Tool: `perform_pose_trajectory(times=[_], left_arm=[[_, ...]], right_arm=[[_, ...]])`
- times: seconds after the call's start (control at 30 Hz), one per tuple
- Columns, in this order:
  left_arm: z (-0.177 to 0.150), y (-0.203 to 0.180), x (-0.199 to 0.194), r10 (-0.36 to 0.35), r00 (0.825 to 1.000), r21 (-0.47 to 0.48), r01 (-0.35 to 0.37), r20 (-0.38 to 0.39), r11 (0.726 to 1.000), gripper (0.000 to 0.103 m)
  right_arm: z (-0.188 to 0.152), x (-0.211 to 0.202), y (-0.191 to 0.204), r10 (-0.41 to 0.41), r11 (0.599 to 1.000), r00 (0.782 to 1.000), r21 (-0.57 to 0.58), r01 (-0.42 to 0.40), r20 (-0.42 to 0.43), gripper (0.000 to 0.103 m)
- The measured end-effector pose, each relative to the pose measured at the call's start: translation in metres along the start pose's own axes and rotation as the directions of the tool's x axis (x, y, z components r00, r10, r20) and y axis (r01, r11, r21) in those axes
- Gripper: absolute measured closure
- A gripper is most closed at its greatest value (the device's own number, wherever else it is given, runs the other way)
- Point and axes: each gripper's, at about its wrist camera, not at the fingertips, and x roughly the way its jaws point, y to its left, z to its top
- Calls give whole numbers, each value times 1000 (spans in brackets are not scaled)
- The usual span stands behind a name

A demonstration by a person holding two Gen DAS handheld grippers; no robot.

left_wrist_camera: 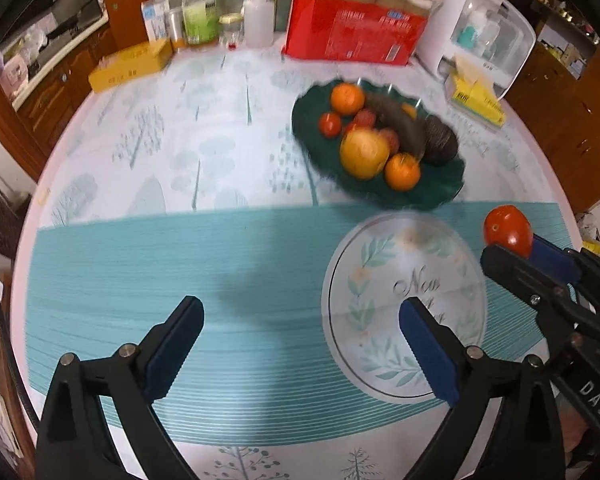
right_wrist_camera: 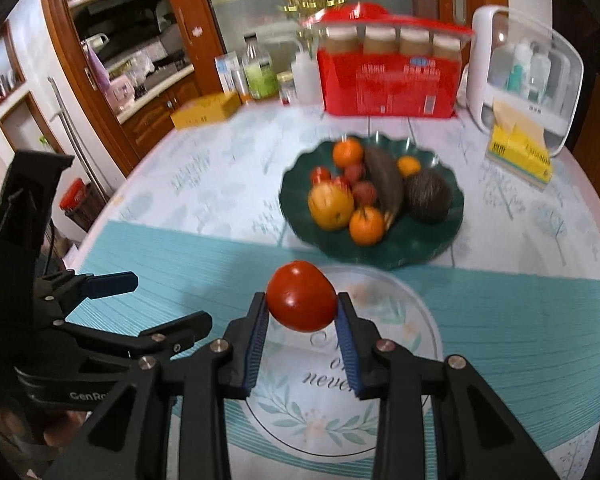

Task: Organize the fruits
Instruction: 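Grasp the last cherry tomato with the right gripper and lift it, then carry the tomato with the right gripper over the green plate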

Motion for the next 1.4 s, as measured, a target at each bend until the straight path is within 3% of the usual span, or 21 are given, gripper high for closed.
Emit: perform_pose_trajectory(times=[0.23,0.4,0.6,0.73,0.87,1.1,1.4], left_arm=[[54,-1,-60,-2,993,43,-3,117,999,2],[105,-5,-98,-2,978,57,-10,209,998,1],[164,-13,-104,22,957,57,-40,289,998,1],[196,-16,-66,46,960,34,-58,276,998,1],[212,-18,-1,49,983,-11,-48,178,999,1],[210,-24,99,35,999,-53,-34,22,998,1],[199,-35,159,27,998,-17,-28,-57,999,1]], right_arm=[[54,-46,-8,-7,1000,997,-20,9,72,69],[105,-68,-20,-38,997,993,-56,45,107,69],[162,-61,-44,-115,989,982,-74,127,150,69],[183,-24,-69,-147,987,981,-50,154,128,69],[187,35,-96,-140,990,989,-13,141,51,69],[162,119,-115,-111,993,992,-35,109,-60,69],[137,179,-131,-113,991,982,-83,101,-153,69]])
